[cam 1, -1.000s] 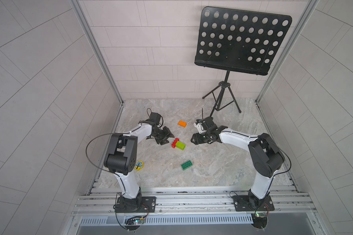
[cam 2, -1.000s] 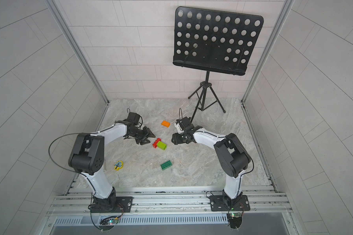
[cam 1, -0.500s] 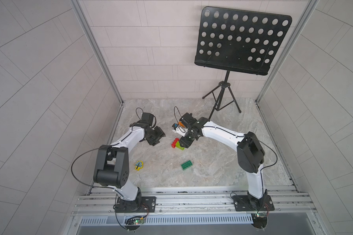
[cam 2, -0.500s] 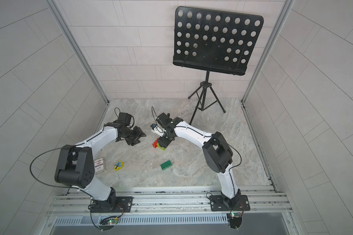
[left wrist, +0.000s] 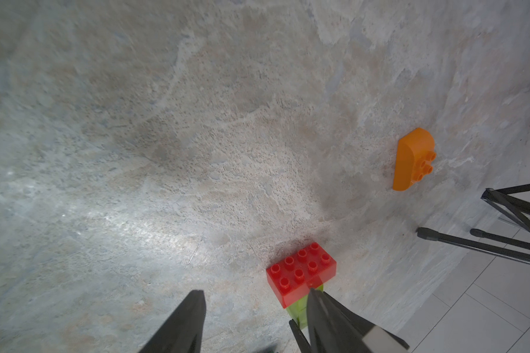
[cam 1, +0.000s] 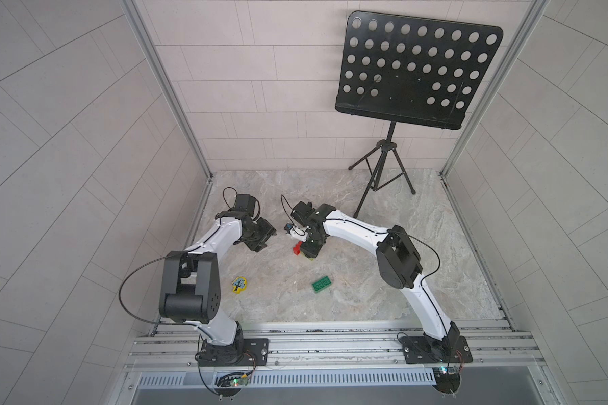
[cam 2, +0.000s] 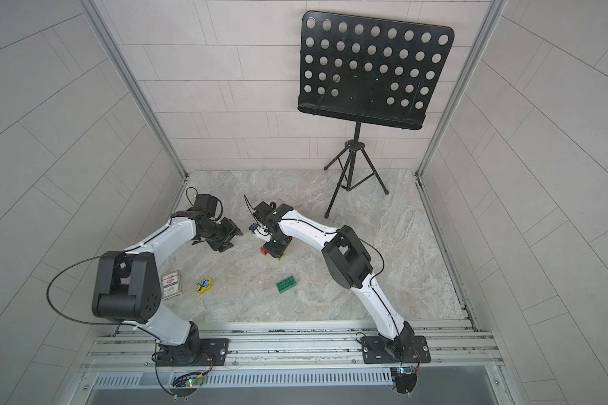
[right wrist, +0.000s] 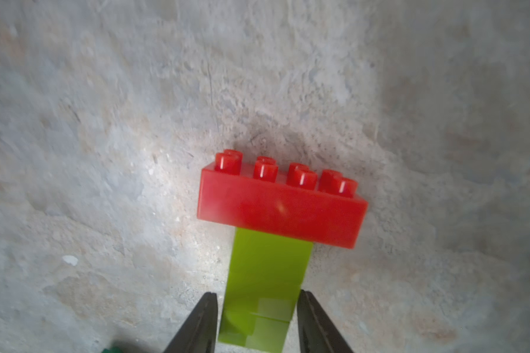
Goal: Assemble an ice cream with lego
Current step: Adjust the lego brick at the center of the board.
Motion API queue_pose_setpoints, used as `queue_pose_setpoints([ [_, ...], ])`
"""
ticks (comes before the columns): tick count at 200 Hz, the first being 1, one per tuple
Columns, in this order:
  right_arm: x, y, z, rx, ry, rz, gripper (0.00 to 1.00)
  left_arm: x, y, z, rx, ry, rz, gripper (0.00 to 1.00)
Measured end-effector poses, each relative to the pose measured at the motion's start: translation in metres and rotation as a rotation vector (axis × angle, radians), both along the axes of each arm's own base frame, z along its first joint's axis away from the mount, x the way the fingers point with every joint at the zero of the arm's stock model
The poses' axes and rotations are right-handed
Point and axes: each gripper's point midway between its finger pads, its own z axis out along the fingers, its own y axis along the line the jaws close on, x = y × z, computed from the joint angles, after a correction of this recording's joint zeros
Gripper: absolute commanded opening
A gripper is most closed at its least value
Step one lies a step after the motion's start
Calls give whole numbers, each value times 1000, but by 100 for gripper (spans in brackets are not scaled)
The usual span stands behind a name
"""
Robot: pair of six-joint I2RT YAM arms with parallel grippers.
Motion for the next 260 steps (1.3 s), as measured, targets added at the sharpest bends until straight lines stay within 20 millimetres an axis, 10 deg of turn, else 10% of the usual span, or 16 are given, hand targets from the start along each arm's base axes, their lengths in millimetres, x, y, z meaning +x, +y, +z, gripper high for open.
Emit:
queue_pose_setpoints([
  [111,7,5,-4,23,-28,-15,52,-2,-2,-3,-25,16,7,60],
  [170,12,9,-7,31,-29,-28,21,-1,-2,-3,-29,13,10,60],
  [260,3,1,3,470,-120,-122,6,9,-30,3,-187,-61,-20,58],
])
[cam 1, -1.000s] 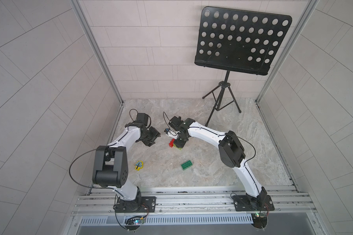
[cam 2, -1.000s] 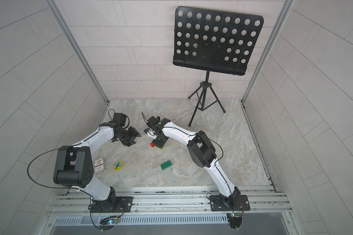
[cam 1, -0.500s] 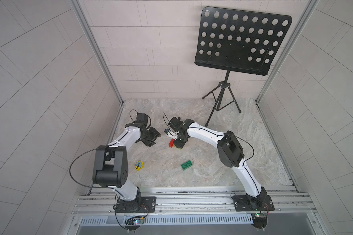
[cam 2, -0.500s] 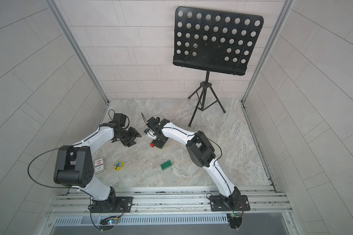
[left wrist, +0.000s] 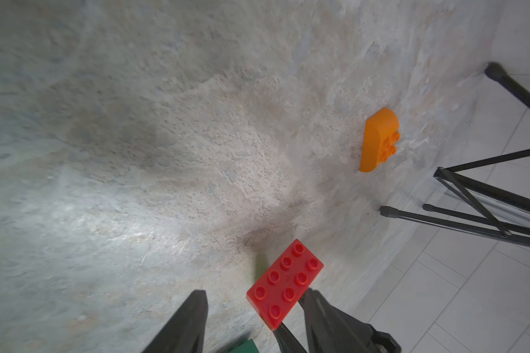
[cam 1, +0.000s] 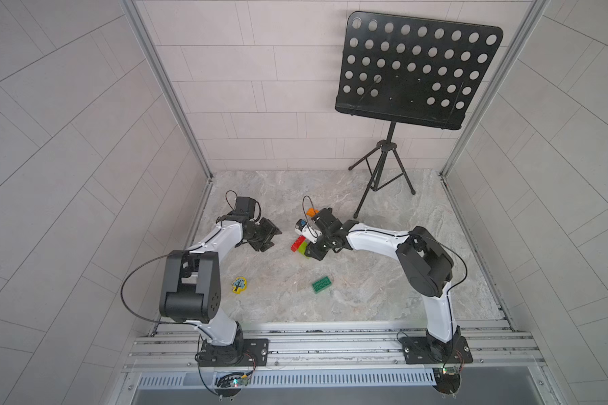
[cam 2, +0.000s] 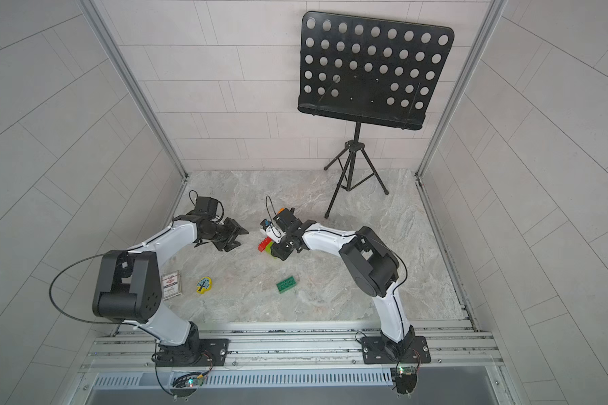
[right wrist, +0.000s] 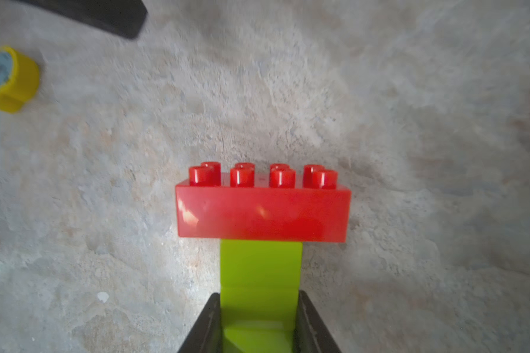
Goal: Assemble an ice cream with lego
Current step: Adjust the lego brick at the center of the board.
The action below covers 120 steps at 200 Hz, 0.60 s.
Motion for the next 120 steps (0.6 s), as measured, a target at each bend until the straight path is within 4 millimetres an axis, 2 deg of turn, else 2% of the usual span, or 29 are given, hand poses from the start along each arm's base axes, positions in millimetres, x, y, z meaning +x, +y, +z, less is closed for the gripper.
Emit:
queue_pose_setpoints([
  [41,16,7,10,236,-160,-62,7,10,-43,13,-147,-85,-73,58],
  [56,21,11,16,315,-224,-75,7,11,-53,17,-157,-112,-96,58],
  [88,32,16,16,462,-316,-95,10,16,-54,21,-153,-144,-104,58],
  [120,28,17,9,512,-357,-85,17,11,-55,16,-127,-132,-121,57],
])
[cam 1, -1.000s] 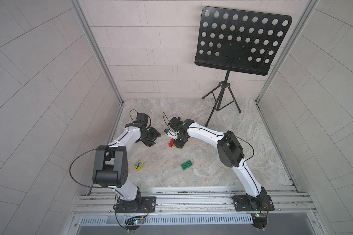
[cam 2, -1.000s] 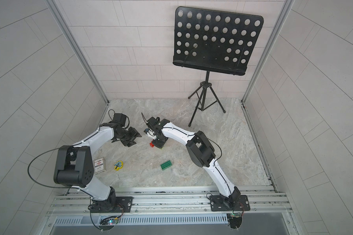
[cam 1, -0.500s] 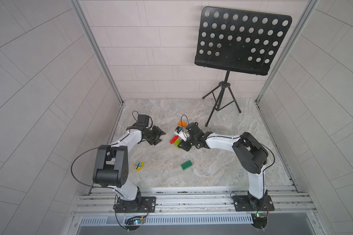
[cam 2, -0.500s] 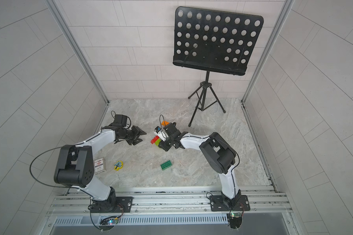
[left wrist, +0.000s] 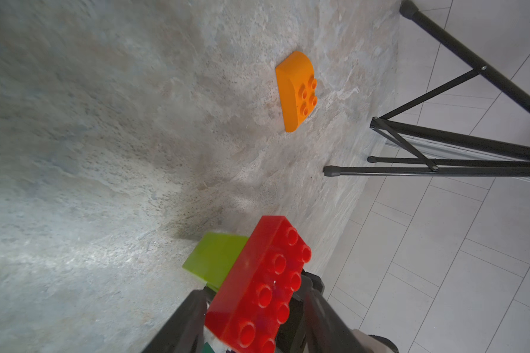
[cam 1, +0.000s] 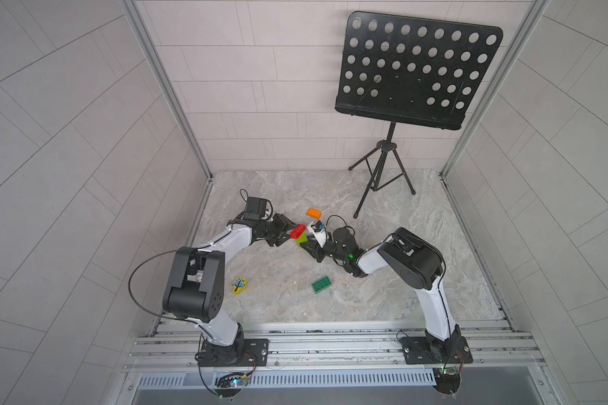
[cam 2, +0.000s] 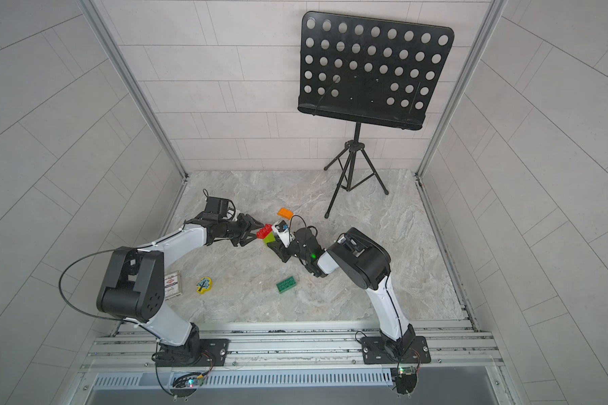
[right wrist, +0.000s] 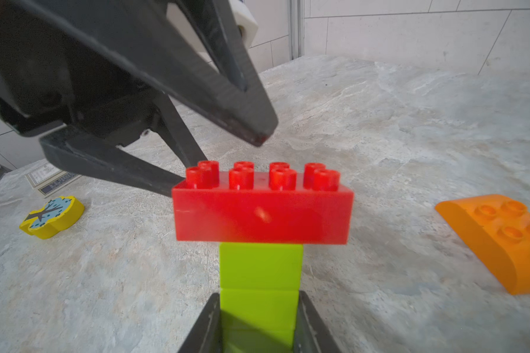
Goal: Assemble an ice cream with lego
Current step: Adjust the lego brick at the center of the board.
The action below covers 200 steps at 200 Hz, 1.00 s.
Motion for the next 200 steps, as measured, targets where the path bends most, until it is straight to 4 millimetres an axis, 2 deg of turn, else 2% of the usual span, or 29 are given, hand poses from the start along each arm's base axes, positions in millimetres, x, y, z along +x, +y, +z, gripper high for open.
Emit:
queue_pose_setpoints([
  [113,-29,-2,-18,6,-111,-62,32,-30,-9,-14,172,42,-78,57],
  [140,-29,-2,-20,23,-142,-74,37,-32,-10,-14,189,31,-78,57],
  [158,-28,-2,-20,30,-156,-81,44,-33,-10,-13,192,26,-79,57],
  [200,-24,-7,-25,17,-160,-115,54,-41,-24,-5,175,11,-122,57],
])
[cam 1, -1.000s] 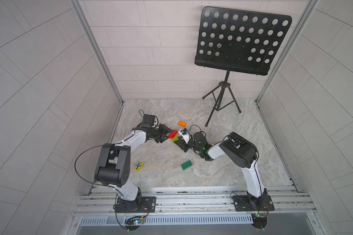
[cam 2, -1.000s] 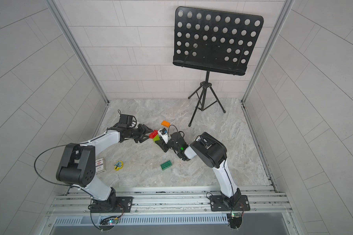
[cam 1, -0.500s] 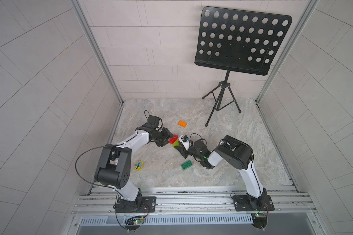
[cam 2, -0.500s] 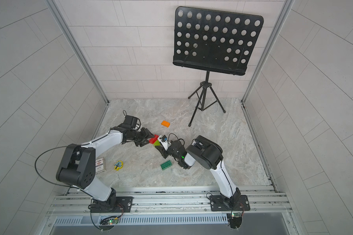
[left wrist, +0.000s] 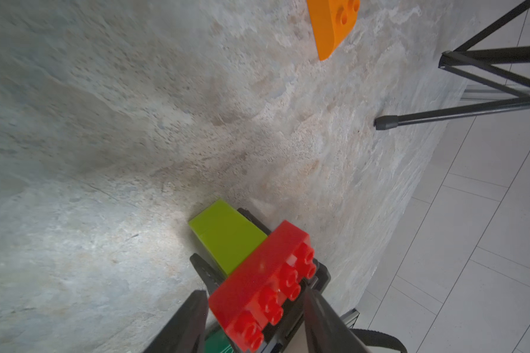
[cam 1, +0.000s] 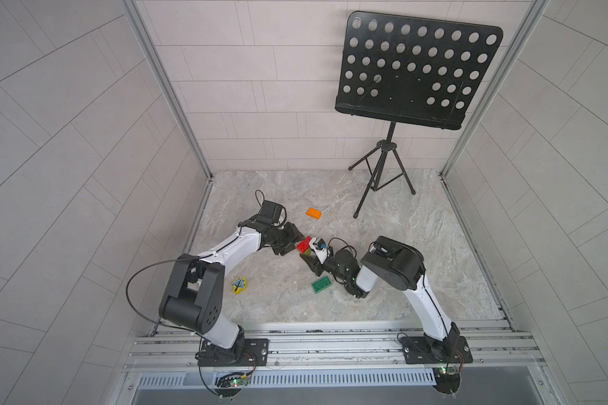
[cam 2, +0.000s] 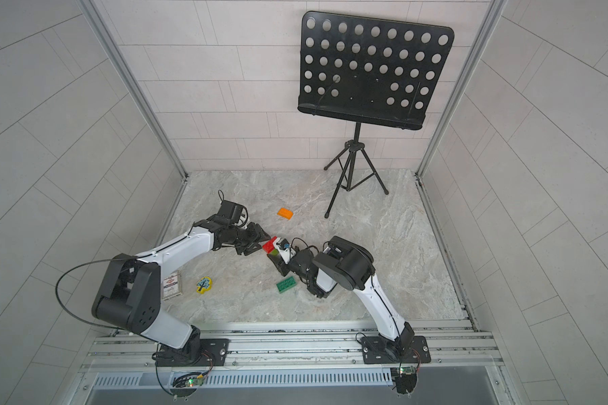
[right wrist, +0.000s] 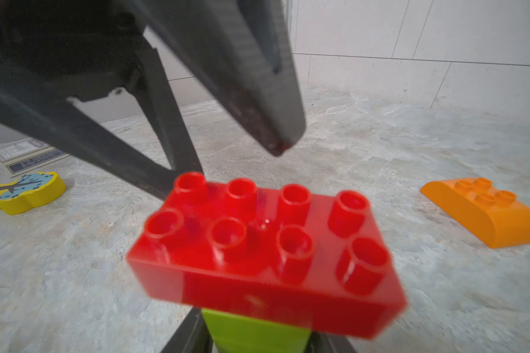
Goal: Assemble an ice cream with lego
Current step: Adjust the lego brick at the center of the board.
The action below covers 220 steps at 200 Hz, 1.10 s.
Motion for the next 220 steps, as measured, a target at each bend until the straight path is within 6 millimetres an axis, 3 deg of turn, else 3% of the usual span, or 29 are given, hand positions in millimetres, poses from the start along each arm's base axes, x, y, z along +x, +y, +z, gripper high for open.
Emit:
queue_pose_setpoints([
  [66,1,-14,-1,-1,19,-21,68,-4,-1,-2,8,13,-11,57],
  [112,-7,-22,-2,-19,71,-8,70,-6,8,-2,66,11,-13,58],
  [160,-15,-34,-3,-22,129,-20,71,-3,19,17,131,-63,-12,57],
  [191,-14,-53,-1,-3,211,-60,70,-6,19,33,216,-133,-55,59],
  [220,-8,-73,21,48,312,-124,66,-14,6,64,305,-258,-156,64],
])
